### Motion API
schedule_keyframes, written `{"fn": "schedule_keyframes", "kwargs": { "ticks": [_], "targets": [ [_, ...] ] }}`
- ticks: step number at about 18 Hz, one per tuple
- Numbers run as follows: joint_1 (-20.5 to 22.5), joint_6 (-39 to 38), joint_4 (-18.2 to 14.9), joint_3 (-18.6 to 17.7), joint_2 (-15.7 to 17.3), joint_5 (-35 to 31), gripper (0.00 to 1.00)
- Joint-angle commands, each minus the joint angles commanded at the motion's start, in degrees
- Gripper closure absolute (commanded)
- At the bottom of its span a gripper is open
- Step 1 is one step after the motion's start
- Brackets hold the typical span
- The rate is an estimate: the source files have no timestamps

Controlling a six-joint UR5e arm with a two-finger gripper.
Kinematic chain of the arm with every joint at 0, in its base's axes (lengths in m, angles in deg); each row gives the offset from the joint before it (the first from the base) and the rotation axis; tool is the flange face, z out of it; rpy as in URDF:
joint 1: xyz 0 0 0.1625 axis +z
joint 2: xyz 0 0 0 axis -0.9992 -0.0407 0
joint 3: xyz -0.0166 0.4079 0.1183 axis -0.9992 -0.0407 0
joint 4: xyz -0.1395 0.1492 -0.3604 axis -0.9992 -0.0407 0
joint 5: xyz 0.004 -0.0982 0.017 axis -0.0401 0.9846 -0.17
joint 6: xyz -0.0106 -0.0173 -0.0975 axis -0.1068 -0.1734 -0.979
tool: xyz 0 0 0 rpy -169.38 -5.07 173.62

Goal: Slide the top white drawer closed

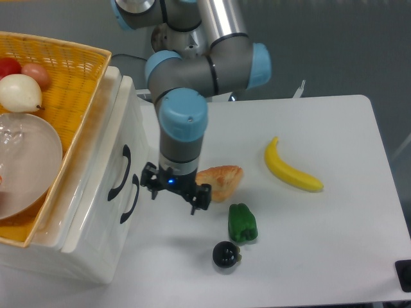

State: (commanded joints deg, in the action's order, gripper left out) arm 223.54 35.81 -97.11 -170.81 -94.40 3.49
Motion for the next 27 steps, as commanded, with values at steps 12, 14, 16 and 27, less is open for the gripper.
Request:
{"fn": "schedule_keyframes", "kwargs": {
  "ticks": [12, 14, 16, 27],
  "targets": [
    [11.95, 23.1, -3.86, -2.55, 5.44, -0.26, 0.0],
    [15.81, 33.19, -6.58, -4.3, 7.37, -0.87, 0.0],
    [19.41, 45.23, -9.56, -4.48, 8.43, -2.01, 0.0],
    [20.92, 59.52, -12.66, -3.17, 10.02, -9.84, 0.0]
  ]
}}
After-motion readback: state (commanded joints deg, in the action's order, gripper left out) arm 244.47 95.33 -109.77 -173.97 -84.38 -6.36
